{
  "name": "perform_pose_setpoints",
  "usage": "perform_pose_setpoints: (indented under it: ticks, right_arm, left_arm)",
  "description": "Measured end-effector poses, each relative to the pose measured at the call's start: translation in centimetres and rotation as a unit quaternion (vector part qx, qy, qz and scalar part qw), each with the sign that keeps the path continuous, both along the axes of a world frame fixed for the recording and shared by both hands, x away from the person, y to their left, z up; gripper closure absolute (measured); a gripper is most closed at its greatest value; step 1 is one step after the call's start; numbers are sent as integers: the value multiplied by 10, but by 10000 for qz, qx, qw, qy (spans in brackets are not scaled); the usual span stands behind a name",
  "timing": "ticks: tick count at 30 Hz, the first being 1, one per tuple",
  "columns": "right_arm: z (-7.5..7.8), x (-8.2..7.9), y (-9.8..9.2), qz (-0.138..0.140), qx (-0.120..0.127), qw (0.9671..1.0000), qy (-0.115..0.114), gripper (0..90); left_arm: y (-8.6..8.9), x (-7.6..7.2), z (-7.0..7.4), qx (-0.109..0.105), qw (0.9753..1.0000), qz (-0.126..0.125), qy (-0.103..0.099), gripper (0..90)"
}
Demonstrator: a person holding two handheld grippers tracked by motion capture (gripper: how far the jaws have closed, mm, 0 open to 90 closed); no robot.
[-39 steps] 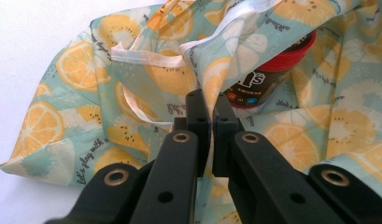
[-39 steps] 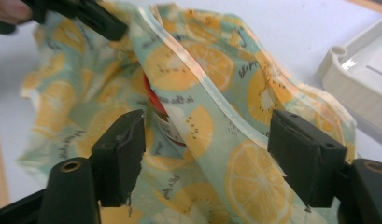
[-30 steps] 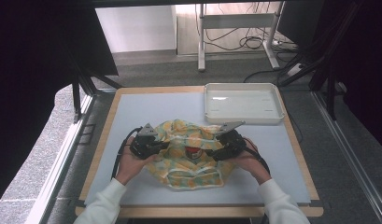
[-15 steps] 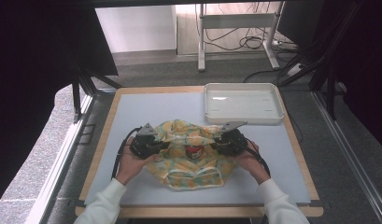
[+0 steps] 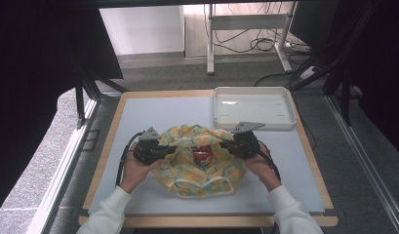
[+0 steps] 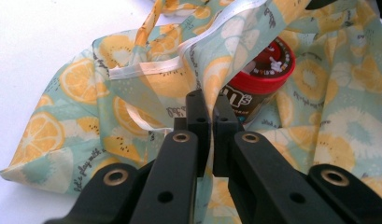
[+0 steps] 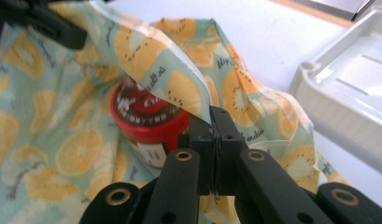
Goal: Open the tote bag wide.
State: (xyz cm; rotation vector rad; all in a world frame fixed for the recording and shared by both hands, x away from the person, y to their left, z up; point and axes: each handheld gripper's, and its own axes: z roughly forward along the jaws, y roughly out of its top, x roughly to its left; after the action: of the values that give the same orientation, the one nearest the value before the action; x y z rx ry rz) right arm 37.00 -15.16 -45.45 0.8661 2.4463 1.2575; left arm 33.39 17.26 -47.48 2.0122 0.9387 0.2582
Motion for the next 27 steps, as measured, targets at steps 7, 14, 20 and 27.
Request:
perform_pose_setpoints:
  ticks: [7, 14, 20, 27]
  right_arm:
    - [4, 5, 1, -81, 45, 9999, -83, 882]
    - [7, 12, 7, -122, -59, 9997, -217, 882]
    - [-1, 22, 9, -230, -134, 9995, -180, 881]
    - [-9, 33, 14, -405, -213, 9988, -191, 879]
  left_arm:
    - [0, 2, 1, -41, 9999, 109, -57, 900]
    - [0, 9, 0, -15, 9996, 273, -70, 900]
    - [0, 19, 0, 21, 9992, 381, -91, 900]
    - [-4, 26, -5, 177, 9985, 511, -36, 900]
